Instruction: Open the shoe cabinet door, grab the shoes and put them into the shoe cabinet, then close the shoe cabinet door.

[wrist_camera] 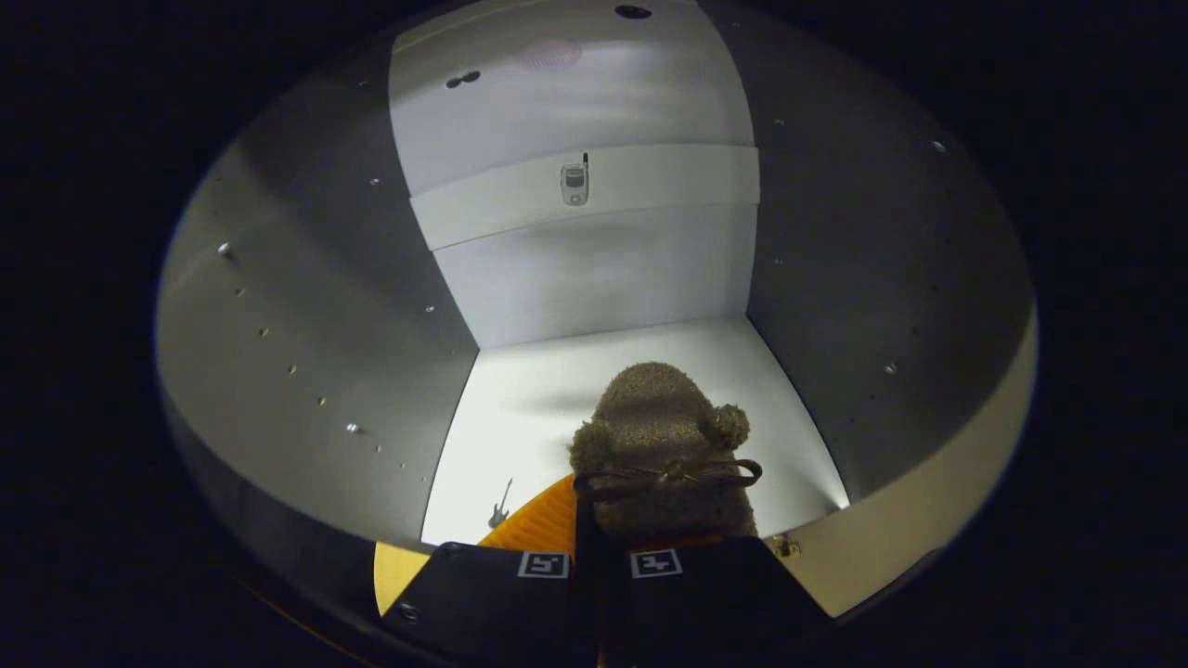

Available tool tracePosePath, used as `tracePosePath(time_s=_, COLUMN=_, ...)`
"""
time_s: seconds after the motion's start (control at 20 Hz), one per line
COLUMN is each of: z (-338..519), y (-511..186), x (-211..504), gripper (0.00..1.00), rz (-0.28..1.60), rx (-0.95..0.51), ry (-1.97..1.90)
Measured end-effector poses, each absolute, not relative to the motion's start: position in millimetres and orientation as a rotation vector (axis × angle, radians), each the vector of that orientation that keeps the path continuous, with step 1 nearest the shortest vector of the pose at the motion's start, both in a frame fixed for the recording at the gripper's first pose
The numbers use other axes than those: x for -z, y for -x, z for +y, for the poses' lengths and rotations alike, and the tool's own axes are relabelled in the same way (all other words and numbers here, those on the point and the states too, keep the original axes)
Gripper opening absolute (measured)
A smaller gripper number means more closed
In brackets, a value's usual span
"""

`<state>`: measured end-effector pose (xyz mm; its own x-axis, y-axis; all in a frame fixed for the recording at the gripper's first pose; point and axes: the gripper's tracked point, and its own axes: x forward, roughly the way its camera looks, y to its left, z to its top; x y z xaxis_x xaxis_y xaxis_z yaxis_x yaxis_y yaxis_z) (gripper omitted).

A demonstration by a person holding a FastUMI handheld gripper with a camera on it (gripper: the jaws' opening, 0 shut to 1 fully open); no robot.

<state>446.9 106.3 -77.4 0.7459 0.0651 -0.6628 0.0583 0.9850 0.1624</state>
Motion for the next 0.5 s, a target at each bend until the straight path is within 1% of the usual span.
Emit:
tracePosePath(time_s=0.25, z=114.7, y=-491.8, x=98.0, gripper=0.09, rz=0.755, rx=0.01, ry=-0.218)
tracePosePath(time_s=0.5, z=115.1, y=-501.9, x=114.6, gripper=0.09, rz=0.78, rx=0.02, ry=-0.195)
